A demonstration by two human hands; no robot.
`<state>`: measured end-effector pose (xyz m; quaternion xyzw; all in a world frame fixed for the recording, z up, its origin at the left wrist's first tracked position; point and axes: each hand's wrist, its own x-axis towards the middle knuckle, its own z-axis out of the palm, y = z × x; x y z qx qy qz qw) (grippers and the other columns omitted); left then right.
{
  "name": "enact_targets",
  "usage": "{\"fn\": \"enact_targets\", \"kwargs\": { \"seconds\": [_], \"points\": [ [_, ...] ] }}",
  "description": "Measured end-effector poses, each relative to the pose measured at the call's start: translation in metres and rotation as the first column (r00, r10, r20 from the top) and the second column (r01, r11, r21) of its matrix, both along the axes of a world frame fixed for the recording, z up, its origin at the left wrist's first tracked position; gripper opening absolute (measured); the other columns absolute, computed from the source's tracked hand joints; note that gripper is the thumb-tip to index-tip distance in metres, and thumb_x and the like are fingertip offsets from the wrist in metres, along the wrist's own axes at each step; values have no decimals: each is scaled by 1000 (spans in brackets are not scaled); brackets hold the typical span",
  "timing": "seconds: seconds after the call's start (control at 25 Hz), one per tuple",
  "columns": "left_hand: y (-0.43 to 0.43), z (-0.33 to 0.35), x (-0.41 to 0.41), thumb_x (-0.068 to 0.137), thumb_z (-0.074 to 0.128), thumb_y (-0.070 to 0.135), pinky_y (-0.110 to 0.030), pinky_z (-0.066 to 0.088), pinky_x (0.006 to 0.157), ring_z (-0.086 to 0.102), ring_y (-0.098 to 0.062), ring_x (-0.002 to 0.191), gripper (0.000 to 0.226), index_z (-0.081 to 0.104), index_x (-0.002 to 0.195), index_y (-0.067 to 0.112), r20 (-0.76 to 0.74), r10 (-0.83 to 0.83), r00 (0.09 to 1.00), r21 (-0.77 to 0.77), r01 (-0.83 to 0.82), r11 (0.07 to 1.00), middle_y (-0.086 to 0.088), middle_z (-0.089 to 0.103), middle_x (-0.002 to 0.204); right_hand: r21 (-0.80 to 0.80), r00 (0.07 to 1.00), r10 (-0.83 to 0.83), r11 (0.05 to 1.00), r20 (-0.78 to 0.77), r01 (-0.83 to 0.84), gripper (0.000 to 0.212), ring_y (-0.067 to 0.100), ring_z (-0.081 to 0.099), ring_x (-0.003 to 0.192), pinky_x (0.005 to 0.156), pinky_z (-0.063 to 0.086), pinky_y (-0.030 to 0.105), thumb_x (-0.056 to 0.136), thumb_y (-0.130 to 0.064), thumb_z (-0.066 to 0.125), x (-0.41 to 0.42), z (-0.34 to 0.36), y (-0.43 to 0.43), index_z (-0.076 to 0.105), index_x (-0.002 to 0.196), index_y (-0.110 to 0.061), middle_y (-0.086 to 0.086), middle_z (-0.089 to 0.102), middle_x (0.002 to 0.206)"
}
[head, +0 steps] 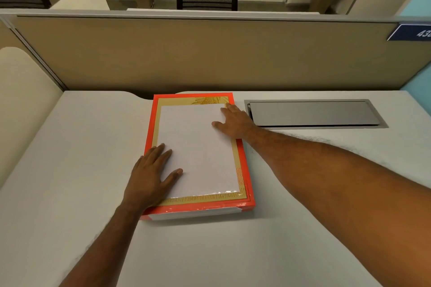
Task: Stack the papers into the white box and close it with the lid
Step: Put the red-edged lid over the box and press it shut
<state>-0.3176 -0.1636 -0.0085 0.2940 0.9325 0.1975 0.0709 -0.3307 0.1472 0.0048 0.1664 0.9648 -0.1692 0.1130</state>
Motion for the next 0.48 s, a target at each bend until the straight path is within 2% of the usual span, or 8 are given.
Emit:
{"fn": "enact_targets", "kwargs": {
  "seconds": [0.16,0.48],
  "points": [
    [0,-2,5,85,35,70,-48,22,121,21,-22,151,80,36,151,24,-1,9,1000,-6,-9,1000,3,24,163,15,1000,19,1000,3,-19,83,25,-1,153,123,8,49,93,-63,37,5,-7,-1,10,155,-16,7,-1,166],
    [-1,-9,7,86,32,72,-48,18,122,16,-22,152,82,32,152,24,-27,2,1000,-42,-3,999,3,20,164,-21,978,-1,1000,-210,-4,78,22,-6,153,122,-1,42,93,-63,33,91,-33,-49,13,155,-20,6,-2,166]
  ]
}}
